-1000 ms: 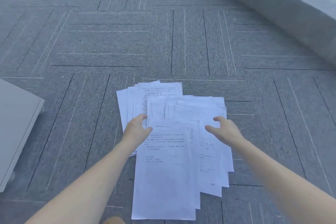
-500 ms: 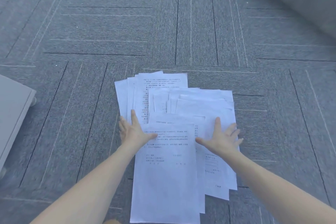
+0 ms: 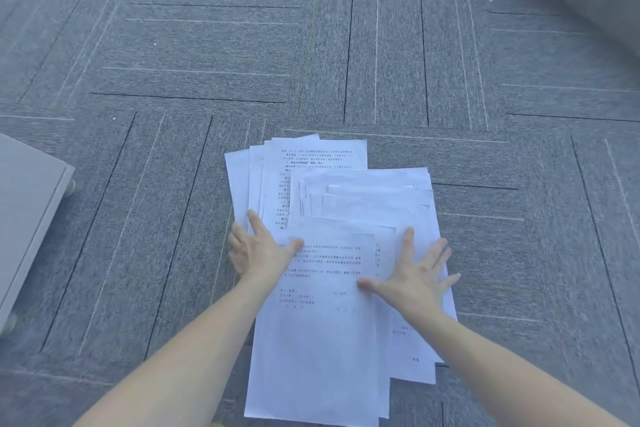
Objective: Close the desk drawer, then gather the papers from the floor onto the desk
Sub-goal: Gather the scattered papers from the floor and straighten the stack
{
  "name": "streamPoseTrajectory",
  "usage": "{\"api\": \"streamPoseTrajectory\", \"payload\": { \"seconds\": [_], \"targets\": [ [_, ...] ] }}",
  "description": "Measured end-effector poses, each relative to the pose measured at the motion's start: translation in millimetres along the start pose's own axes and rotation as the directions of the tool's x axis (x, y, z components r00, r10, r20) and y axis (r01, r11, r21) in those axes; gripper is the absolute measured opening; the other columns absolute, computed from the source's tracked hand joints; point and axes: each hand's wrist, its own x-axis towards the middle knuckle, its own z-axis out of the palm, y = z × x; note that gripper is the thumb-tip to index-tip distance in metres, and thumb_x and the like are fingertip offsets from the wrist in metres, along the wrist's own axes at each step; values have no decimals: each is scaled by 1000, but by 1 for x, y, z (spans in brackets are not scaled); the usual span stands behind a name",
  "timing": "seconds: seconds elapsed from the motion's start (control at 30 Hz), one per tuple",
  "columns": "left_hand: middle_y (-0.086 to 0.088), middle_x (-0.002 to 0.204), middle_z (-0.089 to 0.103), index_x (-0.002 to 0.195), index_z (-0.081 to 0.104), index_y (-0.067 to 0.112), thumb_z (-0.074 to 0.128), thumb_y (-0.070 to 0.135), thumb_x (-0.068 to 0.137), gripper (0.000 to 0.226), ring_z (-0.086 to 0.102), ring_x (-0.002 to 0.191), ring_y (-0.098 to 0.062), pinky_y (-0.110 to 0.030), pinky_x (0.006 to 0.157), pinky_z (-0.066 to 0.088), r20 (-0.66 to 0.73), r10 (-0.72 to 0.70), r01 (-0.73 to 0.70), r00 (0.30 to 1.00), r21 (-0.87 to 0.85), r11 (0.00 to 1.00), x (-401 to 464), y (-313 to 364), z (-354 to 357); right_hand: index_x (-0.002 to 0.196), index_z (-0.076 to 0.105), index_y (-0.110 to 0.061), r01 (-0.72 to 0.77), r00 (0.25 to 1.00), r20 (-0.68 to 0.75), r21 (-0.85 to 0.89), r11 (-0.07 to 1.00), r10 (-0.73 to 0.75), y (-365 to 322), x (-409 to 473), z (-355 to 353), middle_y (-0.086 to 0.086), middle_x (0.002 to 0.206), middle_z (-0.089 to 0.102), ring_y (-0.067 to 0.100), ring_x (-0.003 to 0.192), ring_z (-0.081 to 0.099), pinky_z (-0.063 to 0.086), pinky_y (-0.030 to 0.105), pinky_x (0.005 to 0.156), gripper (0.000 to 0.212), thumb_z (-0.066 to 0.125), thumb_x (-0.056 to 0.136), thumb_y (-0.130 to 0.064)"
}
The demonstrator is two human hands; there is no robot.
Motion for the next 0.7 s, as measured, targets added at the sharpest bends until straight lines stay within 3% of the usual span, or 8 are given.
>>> {"api": "streamPoseTrajectory", "payload": {
  "seconds": [0.1,0.2,0.3,0.37,0.4,0.5,0.6,0.7],
  "targets": [
    [-21,155,20,154,8,14,68,69,67,119,23,141,-38,-49,110,30,-24,-16,15,1000,-68,998,1,1,-3,158,-11,-34,-37,998,-52,28,999,38,-2,3,-3,29,163,-17,41,153,-12,6,64,118,143,72,52,-81],
    [-21,149,33,151,17,12,76,51,70,107,31,136,-39,-51,105,35,-71,-103,80,992,-273,959,8,0,-8,157,-1,-33,-97,987,-125,62,993,105,-4,10,-10,28,162,1,42,149,10,18,60,114,137,74,53,-79],
    [-20,138,47,142,34,9,72,28,79,76,46,125,-38,-50,99,44,-4,-261,205,965,-610,765,19,-4,-12,157,7,-29,-143,973,-171,90,986,157,-3,13,-15,24,156,18,41,140,24,26,56,109,134,77,53,-76],
    [-14,120,60,121,51,9,66,18,83,42,58,102,-32,-42,85,50,103,-292,264,951,-762,591,23,-8,-12,157,11,-27,-165,966,-186,103,981,182,-2,14,-17,22,148,27,40,134,32,28,54,106,134,79,51,-74],
    [-11,110,63,107,56,11,64,16,83,25,58,93,-30,-38,80,49,128,-273,266,954,-784,560,23,-11,-12,157,12,-27,-183,963,-180,112,977,201,-1,14,-18,22,146,30,39,132,34,29,54,106,135,80,50,-74],
    [-6,92,63,81,55,13,62,18,83,9,55,78,-24,-35,74,46,128,-174,211,976,-734,646,24,-19,-10,158,9,-22,-241,955,-128,180,954,266,1,14,-18,23,144,40,39,133,42,31,53,106,137,82,53,-69],
    [1,86,67,87,61,12,60,12,88,2,59,76,-24,-32,70,48,146,-91,170,985,-736,655,20,-23,-16,157,13,-13,-195,965,-76,429,882,250,2,12,-20,21,141,54,39,130,52,40,48,104,120,87,68,-43],
    [0,92,66,98,61,15,56,4,89,15,61,86,-24,-31,74,50,180,4,134,984,-746,652,16,-26,-25,152,30,-13,-151,971,-64,577,803,229,2,12,-23,15,136,61,38,126,56,45,46,104,89,81,79,-23]
  ]
}}
